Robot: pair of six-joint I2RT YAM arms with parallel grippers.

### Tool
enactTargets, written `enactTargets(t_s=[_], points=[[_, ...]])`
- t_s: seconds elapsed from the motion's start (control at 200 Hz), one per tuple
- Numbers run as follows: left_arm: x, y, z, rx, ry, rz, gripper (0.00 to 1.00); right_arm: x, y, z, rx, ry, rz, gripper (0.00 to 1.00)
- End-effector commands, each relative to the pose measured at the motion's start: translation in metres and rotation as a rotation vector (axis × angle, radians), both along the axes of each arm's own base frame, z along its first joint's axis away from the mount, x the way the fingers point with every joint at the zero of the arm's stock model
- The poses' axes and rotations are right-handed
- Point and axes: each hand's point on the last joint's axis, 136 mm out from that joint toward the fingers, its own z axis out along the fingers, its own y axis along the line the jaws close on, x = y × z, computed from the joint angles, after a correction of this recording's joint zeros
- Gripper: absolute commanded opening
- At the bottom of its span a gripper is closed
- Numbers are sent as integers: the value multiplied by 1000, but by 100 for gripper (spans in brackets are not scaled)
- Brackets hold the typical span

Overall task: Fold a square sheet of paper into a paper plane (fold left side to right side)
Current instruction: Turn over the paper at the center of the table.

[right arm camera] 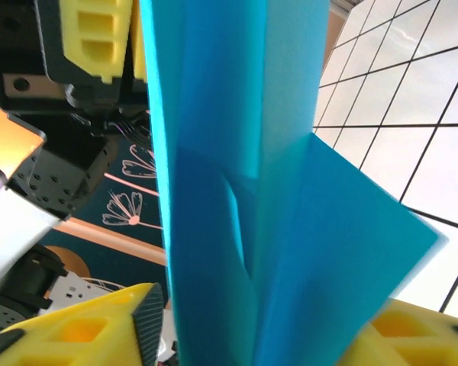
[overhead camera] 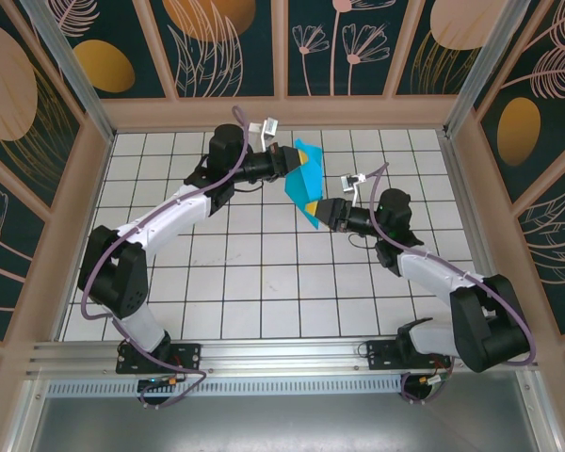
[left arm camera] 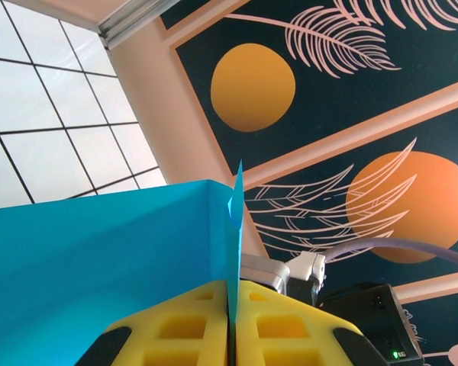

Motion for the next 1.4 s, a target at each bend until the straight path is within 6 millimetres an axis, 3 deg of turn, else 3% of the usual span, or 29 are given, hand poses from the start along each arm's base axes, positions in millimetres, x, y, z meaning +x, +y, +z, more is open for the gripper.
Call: enactTargets(t_s=[0.0,0.205,0.345,0.475,0.591,0.811,0.956,1.086,1.221,1.396], points=[[-7,1,15,-34,-28,-19,10,-4,2,22,31,-80,23,49],[-7,2,8,-22,-17,-17,11,-4,0,18,2,-83,8,34],[-6,4,2,9,-16,-4,17,-1,-2,12,-39,-83,-16,27],[-3,11,-5,68,-22,35,35,3,-5,3,-101,-73,-48,21],[4,35,-10,142,-43,124,43,10,-12,-11,-220,-59,-101,18],[8,117,-10,353,-117,399,56,29,-44,-43,-688,-78,-312,13],[-2,171,10,485,-207,624,62,34,-67,-55,-1170,-172,-465,12],[-14,209,33,510,-265,797,64,33,-76,-58,-1569,-254,-536,11],[-26,233,46,505,-290,904,64,32,-67,-67,-1885,-342,-518,12],[-34,244,48,517,-302,939,65,26,-47,-106,-2218,-479,-388,12]])
